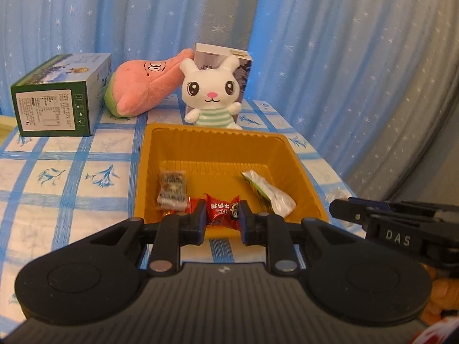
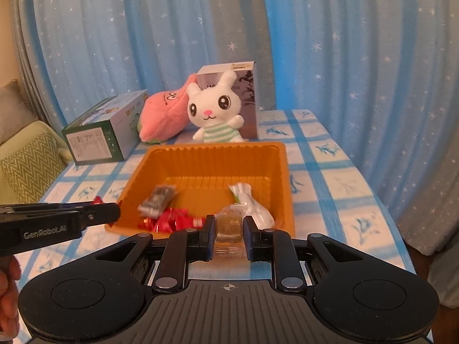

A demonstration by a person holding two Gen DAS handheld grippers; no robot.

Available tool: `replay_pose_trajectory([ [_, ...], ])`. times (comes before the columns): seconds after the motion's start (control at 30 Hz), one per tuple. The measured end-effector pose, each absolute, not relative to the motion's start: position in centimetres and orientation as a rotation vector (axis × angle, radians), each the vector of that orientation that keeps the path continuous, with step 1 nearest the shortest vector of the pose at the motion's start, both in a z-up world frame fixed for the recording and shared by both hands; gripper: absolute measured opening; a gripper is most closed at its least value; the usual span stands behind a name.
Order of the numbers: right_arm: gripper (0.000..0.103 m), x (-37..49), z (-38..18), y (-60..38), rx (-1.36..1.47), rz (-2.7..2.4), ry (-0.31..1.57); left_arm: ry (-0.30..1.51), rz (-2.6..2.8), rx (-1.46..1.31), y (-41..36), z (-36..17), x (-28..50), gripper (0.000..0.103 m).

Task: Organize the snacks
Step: 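Carry both candies over to the orange tray, then lower both candies into the orange tray and open both tools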

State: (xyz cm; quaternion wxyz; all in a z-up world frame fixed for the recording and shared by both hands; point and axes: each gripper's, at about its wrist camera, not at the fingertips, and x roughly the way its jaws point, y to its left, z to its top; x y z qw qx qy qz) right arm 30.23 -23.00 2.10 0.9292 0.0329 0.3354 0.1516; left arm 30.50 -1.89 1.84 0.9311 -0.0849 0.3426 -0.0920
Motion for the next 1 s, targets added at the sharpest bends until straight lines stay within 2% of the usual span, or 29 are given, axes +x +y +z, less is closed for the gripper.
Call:
replay_pose_trajectory([
  [0.5, 0.021, 36.7, 0.1, -22.5, 0.13, 0.301, 0.758, 0.759, -0.224, -0.241, -1.7, -0.8, 36.8, 0.021],
  [0.53, 0.021, 36.9, 0.0, -22.5, 0.132, 0.3, 0.761, 0.765, -0.226, -0.251, -1.7, -1.0, 37.1, 0.025],
  [0.57, 0.021, 37.0, -0.1, -22.6, 0.134, 0.298, 0.764, 0.77, -0.225, -0.264, -1.6, -1.2, 37.3, 0.035],
  [0.63, 0.021, 37.2, -0.3, -22.7, 0.142, 0.295, 0.768, 0.765, -0.221, -0.282, -1.3, -1.3, 37.3, 0.044],
  [1.0, 0.021, 37.9, -1.0, -23.2, 0.187, 0.302, 0.792, 0.758, -0.169, -0.257, 0.2, -1.1, 36.1, 0.047],
])
